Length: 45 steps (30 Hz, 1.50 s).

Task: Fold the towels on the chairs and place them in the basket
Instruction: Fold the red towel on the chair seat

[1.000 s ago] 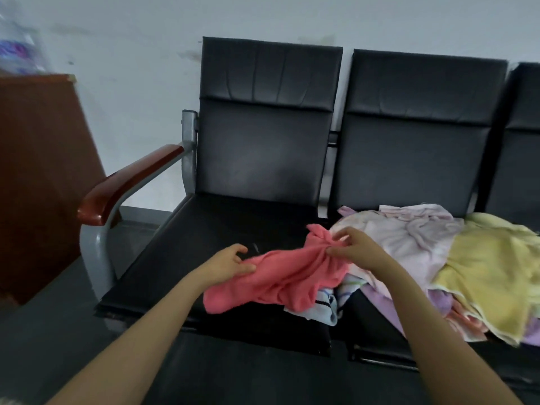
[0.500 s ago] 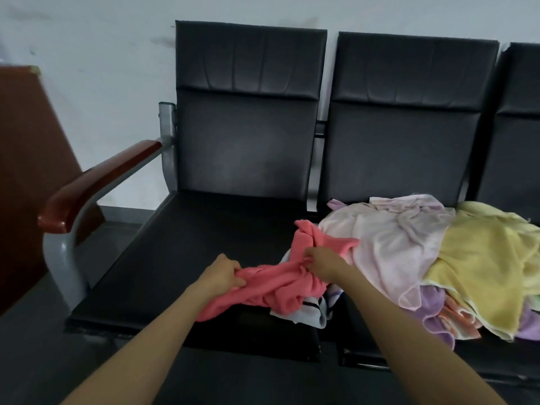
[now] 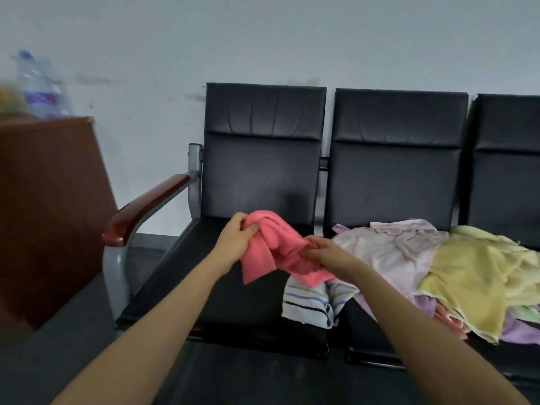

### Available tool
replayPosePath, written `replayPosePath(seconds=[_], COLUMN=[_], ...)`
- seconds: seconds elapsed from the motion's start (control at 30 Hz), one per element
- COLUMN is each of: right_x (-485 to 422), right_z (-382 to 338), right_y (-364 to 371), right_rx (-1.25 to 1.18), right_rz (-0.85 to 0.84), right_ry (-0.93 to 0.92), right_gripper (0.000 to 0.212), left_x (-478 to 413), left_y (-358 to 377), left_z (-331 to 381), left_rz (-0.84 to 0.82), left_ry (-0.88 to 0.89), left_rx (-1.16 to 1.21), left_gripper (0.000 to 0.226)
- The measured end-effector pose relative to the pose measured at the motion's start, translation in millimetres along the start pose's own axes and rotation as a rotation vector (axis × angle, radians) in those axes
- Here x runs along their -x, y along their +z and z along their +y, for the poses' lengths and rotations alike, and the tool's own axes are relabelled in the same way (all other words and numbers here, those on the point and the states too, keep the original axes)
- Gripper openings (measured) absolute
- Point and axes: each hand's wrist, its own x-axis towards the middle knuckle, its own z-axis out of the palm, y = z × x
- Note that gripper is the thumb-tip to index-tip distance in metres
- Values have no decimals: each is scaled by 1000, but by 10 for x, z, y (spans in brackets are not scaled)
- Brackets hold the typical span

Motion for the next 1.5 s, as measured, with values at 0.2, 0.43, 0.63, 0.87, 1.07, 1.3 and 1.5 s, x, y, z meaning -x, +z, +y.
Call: replayPosePath(seconds=[0.2, 0.43, 0.63, 0.87, 1.07, 1.3, 1.5], right_x=[227, 243, -374, -875, -965, -629, -396], right_z=[-941, -1527, -1362, -1687, -1130, 84, 588], right_y=[-184, -360, -248, -258, -344, -176, -103], right_rx=[-163, 48, 494, 215, 575, 960, 741], right_rz=[167, 279, 389, 682, 614, -28, -105], right_ry=[-206, -306, -112, -529, -462, 48, 160], right_gripper=[16, 15, 14, 18, 25, 22, 28], left_x=[89, -92, -625, -1099, -1176, -521, -41], left_y=[-331, -670, -702, -669, -589, -393, -247], left_z=[751, 1236, 871, 1146, 572, -595, -966], left_rz=[43, 125, -16, 448, 279, -251, -196], left_ry=[138, 361, 159, 550, 369, -84, -190], left_rx=[-12, -467, -905, -550, -670, -635, -508], left_gripper=[8, 25, 23, 32, 42, 50, 30])
